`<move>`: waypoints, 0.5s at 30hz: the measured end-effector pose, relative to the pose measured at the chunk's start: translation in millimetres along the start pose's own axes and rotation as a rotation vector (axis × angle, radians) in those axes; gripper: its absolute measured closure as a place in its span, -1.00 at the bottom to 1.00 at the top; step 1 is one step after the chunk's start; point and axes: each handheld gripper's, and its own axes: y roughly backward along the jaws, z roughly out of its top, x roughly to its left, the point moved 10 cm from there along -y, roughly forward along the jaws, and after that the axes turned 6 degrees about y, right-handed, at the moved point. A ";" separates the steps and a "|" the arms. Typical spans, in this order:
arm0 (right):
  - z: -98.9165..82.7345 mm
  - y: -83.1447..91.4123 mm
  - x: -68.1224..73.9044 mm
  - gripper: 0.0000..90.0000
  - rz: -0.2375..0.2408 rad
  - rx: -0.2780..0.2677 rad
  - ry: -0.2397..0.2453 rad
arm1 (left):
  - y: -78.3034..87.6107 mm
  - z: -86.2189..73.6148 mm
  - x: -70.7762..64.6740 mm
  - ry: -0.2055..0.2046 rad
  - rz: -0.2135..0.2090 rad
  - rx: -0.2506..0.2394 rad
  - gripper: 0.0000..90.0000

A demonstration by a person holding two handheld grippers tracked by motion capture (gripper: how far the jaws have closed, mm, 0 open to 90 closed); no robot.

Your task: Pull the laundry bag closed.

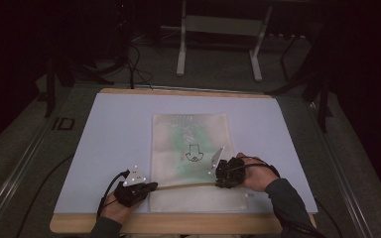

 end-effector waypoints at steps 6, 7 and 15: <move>-20.6 3.5 -0.9 0.83 -0.004 0.004 -0.034 | -0.1 0.1 0.0 0.001 -0.001 0.000 0.99; -24.5 4.3 -1.3 0.83 -0.005 0.006 -0.040 | -0.1 0.1 0.0 0.001 -0.001 0.000 0.99; -54.9 8.6 -2.7 0.83 -0.015 0.028 -0.092 | -0.2 0.1 -0.1 0.003 -0.002 0.000 0.99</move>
